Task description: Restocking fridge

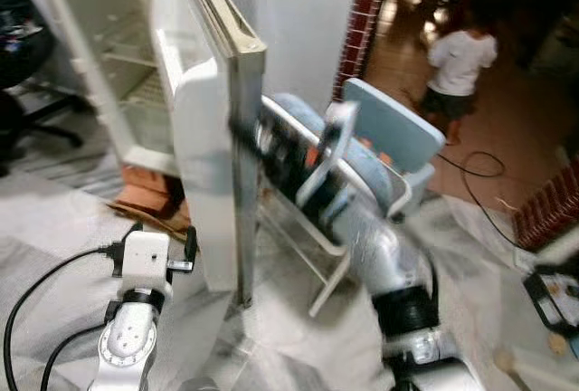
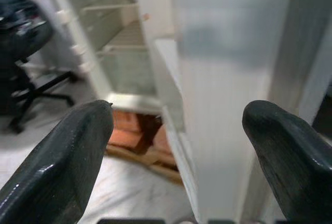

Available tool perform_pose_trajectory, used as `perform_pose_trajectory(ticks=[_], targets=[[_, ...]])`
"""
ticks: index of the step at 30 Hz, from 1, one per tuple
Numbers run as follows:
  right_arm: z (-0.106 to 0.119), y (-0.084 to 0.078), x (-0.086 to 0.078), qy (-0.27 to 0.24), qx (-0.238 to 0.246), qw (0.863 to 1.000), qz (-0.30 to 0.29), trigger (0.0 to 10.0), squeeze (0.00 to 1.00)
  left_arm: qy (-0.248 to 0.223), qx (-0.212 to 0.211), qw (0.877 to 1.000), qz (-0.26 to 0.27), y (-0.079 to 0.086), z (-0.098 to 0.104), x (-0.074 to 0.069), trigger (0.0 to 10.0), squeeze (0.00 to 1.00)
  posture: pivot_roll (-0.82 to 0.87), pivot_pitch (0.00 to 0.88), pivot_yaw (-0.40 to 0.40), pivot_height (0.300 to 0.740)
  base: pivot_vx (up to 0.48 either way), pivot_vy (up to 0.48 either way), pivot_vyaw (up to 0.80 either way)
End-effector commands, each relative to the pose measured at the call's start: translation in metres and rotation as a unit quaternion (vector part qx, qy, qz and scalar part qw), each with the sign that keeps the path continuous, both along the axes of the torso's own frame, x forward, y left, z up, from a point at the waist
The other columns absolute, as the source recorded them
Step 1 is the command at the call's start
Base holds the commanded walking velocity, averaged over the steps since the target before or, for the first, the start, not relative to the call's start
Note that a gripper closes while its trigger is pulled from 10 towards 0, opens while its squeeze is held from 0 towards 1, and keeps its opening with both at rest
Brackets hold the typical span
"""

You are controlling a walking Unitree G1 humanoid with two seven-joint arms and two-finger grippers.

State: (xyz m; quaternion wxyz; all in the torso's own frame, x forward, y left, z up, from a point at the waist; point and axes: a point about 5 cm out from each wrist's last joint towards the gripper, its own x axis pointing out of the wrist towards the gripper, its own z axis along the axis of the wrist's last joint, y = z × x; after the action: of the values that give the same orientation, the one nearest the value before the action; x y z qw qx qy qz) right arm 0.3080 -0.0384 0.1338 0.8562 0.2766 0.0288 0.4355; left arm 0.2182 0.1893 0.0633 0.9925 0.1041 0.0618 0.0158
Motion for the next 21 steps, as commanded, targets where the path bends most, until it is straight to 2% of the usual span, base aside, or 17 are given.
perform_pose_trajectory(ticks=[1,2,4,6,9,14,15,17,21], targets=[[-0.008,-0.028,0.006,-0.024,-0.060,0.995,-0.077,10.0,0.00,-0.001,0.004,1.000,0.000,0.002,0.000,0.001,10.0,0.00,0.12,0.013,-0.079,0.740,0.000,0.000,0.00],[-0.010,-0.033,0.005,-0.020,-0.067,0.994,-0.089,10.0,0.00,-0.001,0.004,1.000,-0.001,0.002,0.000,0.002,10.0,0.00,0.11,0.011,-0.078,0.740,0.000,0.000,0.00],[-0.013,-0.061,0.000,-0.030,-0.107,0.978,-0.177,10.0,0.00,-0.001,0.007,1.000,-0.001,0.003,0.001,0.002,10.0,0.00,0.11,0.008,-0.075,0.740,0.000,0.000,0.00],[-0.015,-0.073,-0.003,-0.029,-0.122,0.968,-0.216,10.0,0.00,0.000,0.009,1.000,-0.005,0.003,0.001,0.003,10.0,0.00,0.11,0.007,-0.071,0.740,0.000,0.480,0.00],[-0.020,-0.093,-0.005,-0.024,-0.145,0.946,-0.290,10.0,0.00,-0.004,0.012,1.000,-0.010,0.002,0.003,0.006,10.0,0.00,0.10,0.004,-0.062,0.740,0.000,0.480,0.00],[-0.031,-0.114,-0.013,-0.012,-0.167,0.913,-0.371,10.0,0.00,-0.020,0.029,0.999,-0.023,0.003,0.010,0.017,10.0,0.00,0.09,0.000,-0.048,0.740,0.000,0.480,0.00],[-0.031,-0.114,-0.013,-0.012,-0.167,0.913,-0.371,10.0,0.00,-0.020,0.029,0.999,-0.023,0.003,0.010,0.017,10.0,0.00,0.09,0.000,-0.048,0.740,0.000,0.480,0.00],[-0.034,-0.119,-0.016,0.000,-0.174,0.902,-0.395,10.0,0.00,-0.021,0.028,0.999,-0.020,0.004,0.010,0.018,10.0,0.00,0.09,0.000,-0.053,0.740,0.000,0.480,0.00],[-0.035,-0.122,-0.017,0.005,-0.180,0.895,-0.409,10.0,0.00,-0.019,0.023,0.999,-0.015,0.004,0.008,0.018,10.0,0.00,0.08,0.000,-0.060,0.740,0.000,0.480,0.00]])
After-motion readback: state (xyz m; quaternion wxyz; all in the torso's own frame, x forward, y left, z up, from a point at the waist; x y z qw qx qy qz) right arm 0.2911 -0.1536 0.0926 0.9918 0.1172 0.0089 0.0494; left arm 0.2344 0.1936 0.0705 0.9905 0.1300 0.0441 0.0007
